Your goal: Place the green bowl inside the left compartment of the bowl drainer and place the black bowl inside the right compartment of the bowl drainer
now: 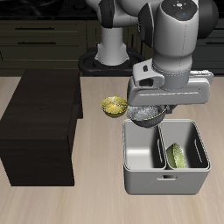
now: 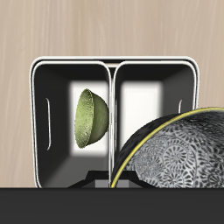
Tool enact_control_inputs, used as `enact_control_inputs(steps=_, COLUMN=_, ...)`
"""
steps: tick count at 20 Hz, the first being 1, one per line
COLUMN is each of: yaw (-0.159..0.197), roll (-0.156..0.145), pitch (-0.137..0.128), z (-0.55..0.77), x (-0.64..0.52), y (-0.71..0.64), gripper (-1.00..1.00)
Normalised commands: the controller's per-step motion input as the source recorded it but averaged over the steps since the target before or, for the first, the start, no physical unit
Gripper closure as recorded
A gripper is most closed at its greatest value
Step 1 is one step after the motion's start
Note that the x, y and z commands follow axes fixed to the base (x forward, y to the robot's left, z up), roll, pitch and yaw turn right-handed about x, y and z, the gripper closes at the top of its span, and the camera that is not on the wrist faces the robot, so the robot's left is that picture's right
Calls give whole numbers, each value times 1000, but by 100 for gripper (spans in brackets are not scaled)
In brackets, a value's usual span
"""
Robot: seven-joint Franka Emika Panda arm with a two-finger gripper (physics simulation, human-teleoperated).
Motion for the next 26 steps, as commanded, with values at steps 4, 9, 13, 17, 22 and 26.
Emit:
enact_control_inputs(steps=4, yaw=-8, roll=3, pitch=23, z=-162, x=26, y=60, gripper=100)
enact_control_inputs(steps=9, yaw=-9, roll=1, pitch=13, z=-122, x=22, y=-22, gripper=100)
enact_control_inputs(steps=13, yaw=-32, roll=-18, pitch=34, z=-180, x=90, y=-165, gripper=100)
enact_control_inputs(steps=17, yaw=-12, roll=-7, pitch=22, z=-125, x=1, y=-56, gripper=100)
enact_control_inputs(steps=22, yaw=3, roll=11, pitch=22, z=-138, x=-74, y=53, gripper=-100)
enact_control_inputs(steps=26, yaw=27, roll=-10, pitch=10, z=3, x=-150, y=105, gripper=-100)
